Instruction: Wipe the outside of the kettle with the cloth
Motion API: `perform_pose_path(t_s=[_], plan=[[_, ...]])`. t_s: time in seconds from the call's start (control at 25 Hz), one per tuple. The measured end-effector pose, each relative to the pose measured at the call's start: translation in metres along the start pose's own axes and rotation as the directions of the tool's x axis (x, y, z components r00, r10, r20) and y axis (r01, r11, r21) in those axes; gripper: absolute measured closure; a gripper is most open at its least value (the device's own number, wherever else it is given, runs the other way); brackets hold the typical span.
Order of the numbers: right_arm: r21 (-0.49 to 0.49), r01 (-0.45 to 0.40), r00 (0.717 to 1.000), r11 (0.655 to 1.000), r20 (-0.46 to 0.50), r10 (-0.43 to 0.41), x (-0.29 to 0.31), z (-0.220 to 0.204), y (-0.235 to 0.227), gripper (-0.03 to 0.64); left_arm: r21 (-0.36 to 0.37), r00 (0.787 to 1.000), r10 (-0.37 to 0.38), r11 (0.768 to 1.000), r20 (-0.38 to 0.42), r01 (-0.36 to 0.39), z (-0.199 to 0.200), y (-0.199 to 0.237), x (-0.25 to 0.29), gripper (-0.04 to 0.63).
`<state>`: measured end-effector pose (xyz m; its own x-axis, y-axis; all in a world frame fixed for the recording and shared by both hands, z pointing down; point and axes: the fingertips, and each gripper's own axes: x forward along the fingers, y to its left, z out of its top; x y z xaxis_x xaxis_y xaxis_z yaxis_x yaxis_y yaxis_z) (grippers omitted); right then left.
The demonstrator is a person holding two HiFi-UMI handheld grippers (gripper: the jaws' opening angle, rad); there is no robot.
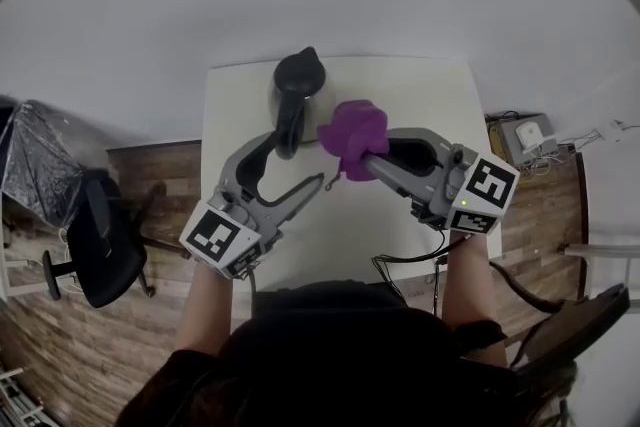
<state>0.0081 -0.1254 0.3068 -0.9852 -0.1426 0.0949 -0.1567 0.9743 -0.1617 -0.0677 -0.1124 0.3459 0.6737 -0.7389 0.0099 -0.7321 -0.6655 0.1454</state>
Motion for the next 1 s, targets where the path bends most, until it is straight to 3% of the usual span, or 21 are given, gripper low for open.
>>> perform_pose_path(t_s=[0.08,0.16,0.2,0.32,0.48,0.6,0.64,0.72,0.84,0.92,1.0], plan=[[-0.001,-0.139,0.99,0.99,-0.005,0.139,0.019,-0.001,0.031,0.549,-0.006,0.997,-0.069,0.998,0.037,0.069,0.002,-0.009,-0.003,0.198],[0.008,-0.219,0.976,0.976,-0.005,0.219,0.032,-0.003,0.05,0.548,-0.032,0.99,-0.123,0.992,0.066,0.125,0.001,-0.012,-0.009,0.186],[0.015,-0.235,0.972,0.972,0.001,0.235,0.034,-0.002,0.053,0.548,-0.062,0.986,-0.144,0.987,0.081,0.149,0.002,-0.015,-0.011,0.213],[0.028,-0.259,0.966,0.965,-0.01,0.26,0.033,-0.002,0.054,0.548,-0.129,0.975,-0.2,0.969,0.1,0.212,0.004,-0.031,-0.016,0.213],[0.03,-0.3,0.953,0.953,-0.043,0.301,0.042,-0.01,0.06,0.548,-0.095,0.969,-0.246,0.964,0.036,0.249,-0.008,-0.053,-0.012,0.213],[0.034,-0.311,0.95,0.95,-0.029,0.312,0.045,-0.008,0.062,0.548,-0.014,0.974,-0.222,0.975,-0.045,0.222,-0.019,-0.061,-0.002,0.22],[0.033,-0.312,0.949,0.949,-0.028,0.313,0.045,-0.007,0.062,0.548,0.034,0.978,-0.196,0.979,-0.071,0.199,-0.022,-0.061,0.001,0.264],[0.027,-0.303,0.952,0.953,-0.037,0.303,0.046,-0.008,0.062,0.548,0.128,0.987,-0.113,0.984,-0.114,0.127,-0.023,-0.055,0.006,0.415],[0.019,-0.254,0.965,0.967,-0.062,0.255,0.048,-0.015,0.054,0.545,0.237,0.984,-0.033,0.969,-0.175,0.074,-0.032,-0.047,0.007,0.466],[0.02,-0.224,0.971,0.974,-0.081,0.225,0.049,-0.021,0.05,0.54,0.251,0.978,-0.012,0.966,-0.21,0.066,-0.038,-0.045,0.007,0.48],[0.029,-0.196,0.975,0.98,-0.097,0.198,0.051,-0.026,0.045,0.522,0.219,0.972,0.002,0.974,-0.235,0.051,-0.046,-0.038,0.005,0.488]])
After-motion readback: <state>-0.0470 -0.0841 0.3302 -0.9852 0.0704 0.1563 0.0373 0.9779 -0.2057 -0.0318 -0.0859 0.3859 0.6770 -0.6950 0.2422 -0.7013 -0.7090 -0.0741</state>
